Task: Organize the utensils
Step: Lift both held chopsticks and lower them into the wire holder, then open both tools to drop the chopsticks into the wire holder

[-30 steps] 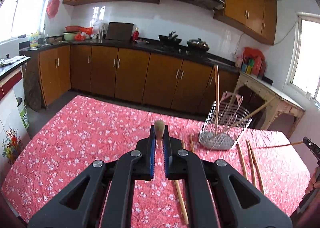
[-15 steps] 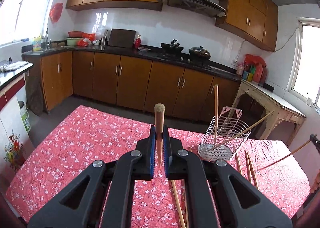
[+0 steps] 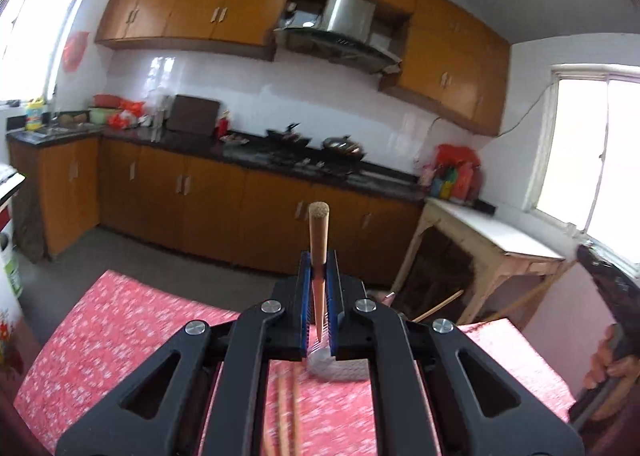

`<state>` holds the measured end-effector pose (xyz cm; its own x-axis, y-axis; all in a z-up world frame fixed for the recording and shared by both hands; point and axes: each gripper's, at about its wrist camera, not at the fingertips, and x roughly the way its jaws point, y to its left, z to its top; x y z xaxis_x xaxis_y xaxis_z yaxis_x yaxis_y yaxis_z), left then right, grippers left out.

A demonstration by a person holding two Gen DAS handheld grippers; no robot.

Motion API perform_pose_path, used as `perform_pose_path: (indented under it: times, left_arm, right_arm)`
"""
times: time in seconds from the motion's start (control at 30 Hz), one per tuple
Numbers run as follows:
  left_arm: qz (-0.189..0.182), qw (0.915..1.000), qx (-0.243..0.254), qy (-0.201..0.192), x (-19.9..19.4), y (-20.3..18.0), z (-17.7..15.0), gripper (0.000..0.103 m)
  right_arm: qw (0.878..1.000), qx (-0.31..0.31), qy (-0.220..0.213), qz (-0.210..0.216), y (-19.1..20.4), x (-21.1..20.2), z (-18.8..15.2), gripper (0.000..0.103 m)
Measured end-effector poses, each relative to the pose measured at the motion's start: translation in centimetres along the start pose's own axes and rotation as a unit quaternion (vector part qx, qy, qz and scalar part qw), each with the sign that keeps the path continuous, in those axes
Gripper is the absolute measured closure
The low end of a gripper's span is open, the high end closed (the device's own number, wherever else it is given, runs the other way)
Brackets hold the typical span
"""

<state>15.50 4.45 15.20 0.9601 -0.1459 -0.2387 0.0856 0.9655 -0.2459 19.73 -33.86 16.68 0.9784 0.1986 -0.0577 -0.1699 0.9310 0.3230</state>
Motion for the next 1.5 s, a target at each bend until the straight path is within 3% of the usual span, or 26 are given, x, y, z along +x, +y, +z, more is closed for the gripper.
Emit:
perform_pose_path:
  times: [0.2, 0.5, 0.8, 1.33, 1.4, 1.5]
  left_arm:
    - [-0.006, 0.9996, 0.015, -0.021, 3.3, -3.6, 1.2, 0.097]
    - [0.018, 0.9995, 0.025, -0.003, 9.8, -4.9, -0.6, 0.097]
    - [0.024, 0.9989, 0.03, 0.024, 12.2, -4.9, -1.9, 0.097]
    - [0.033, 0.9956, 0.013, 0.087, 14.2, -3.3, -3.1, 0.096]
    - [0.035, 0.9953, 0.013, 0.089, 14.0, -3.0, -3.0, 0.094]
    - [0.042, 0.9956, 0.011, 0.083, 13.1, -2.6, -2.8, 0.072]
  right_arm:
    - [1.0, -0.017, -0.005, 0.013, 2.7, 4.1, -0.2, 0.096]
    - [0.999, -0.022, 0.048, 0.015, 3.4, 10.1, -3.2, 0.096]
    - [0.994, 0.002, 0.108, 0.01, 1.6, 13.5, -6.0, 0.096]
    - [0.987, -0.007, 0.161, -0.019, 1.1, 16.2, -8.9, 0.091]
    - [0.987, -0.01, 0.158, -0.024, 1.0, 15.7, -8.7, 0.091]
    - [0.989, -0.013, 0.146, -0.031, 0.8, 14.6, -8.0, 0.083]
